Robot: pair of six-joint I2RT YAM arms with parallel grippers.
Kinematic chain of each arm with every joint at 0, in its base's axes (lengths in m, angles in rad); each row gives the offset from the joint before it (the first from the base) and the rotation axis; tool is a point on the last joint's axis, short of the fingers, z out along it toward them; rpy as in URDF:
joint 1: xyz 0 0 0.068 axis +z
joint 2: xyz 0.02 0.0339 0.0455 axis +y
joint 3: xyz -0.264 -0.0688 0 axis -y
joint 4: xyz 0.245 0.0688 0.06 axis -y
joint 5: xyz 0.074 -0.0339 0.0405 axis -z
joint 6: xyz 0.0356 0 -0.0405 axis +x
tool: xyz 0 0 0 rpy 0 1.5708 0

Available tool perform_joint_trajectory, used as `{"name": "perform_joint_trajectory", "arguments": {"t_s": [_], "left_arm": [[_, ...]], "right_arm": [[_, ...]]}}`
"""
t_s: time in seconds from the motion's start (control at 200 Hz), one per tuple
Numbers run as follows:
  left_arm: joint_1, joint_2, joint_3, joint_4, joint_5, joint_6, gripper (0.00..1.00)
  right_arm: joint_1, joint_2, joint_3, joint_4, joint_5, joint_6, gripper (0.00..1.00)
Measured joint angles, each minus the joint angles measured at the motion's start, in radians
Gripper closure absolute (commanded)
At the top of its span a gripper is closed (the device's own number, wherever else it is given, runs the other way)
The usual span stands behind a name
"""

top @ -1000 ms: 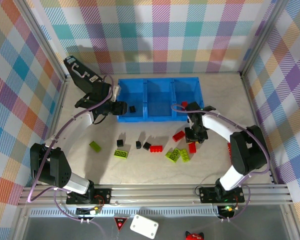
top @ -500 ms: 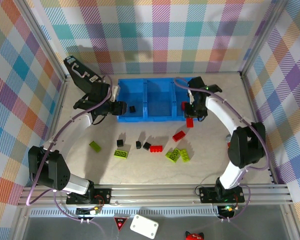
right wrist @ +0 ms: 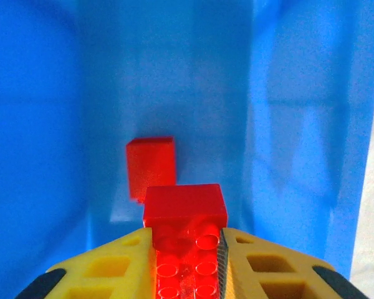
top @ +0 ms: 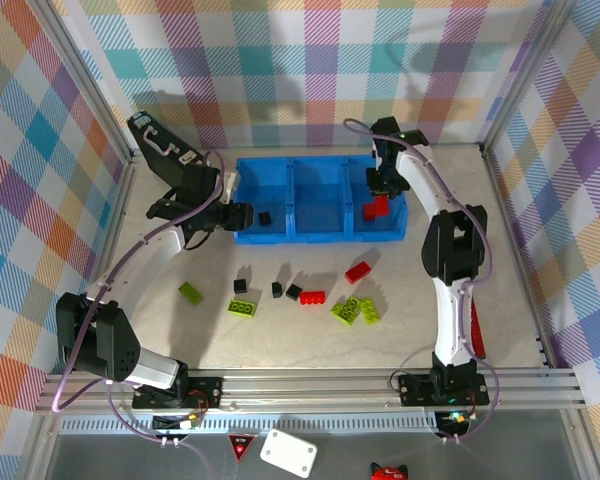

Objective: Sort the legos into containers by color
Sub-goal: Place the lego in the container.

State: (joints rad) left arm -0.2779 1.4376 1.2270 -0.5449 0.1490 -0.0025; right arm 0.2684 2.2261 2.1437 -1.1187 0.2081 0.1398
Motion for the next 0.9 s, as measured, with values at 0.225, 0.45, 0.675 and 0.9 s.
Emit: {"name": "perform_joint_trajectory", "arguments": {"t_s": [0.225, 0.45, 0.675, 0.9], "left_arm": [[0.000, 0.000, -0.001, 0.000, 0.000, 0.000, 0.44], [0.000, 0.000, -0.001, 0.000, -0.001, 0.000, 0.44], [0.000, 0.000, -0.002, -0.001, -0.003, 0.000, 0.41], [0.000, 0.000, -0.002, -0.002, -0.004, 0.000, 0.41]], "right_arm": [[-0.002, 0.130, 0.095, -0.031, 0.058, -0.026, 0.69], [-0.017, 0.174, 0.097, -0.030, 0.026, -0.024, 0.66], [-0.027, 0.184, 0.098, -0.022, -0.033, -0.020, 0.61], [-0.027, 0.186, 0.102, -0.019, -0.048, -0.017, 0.56]]}}
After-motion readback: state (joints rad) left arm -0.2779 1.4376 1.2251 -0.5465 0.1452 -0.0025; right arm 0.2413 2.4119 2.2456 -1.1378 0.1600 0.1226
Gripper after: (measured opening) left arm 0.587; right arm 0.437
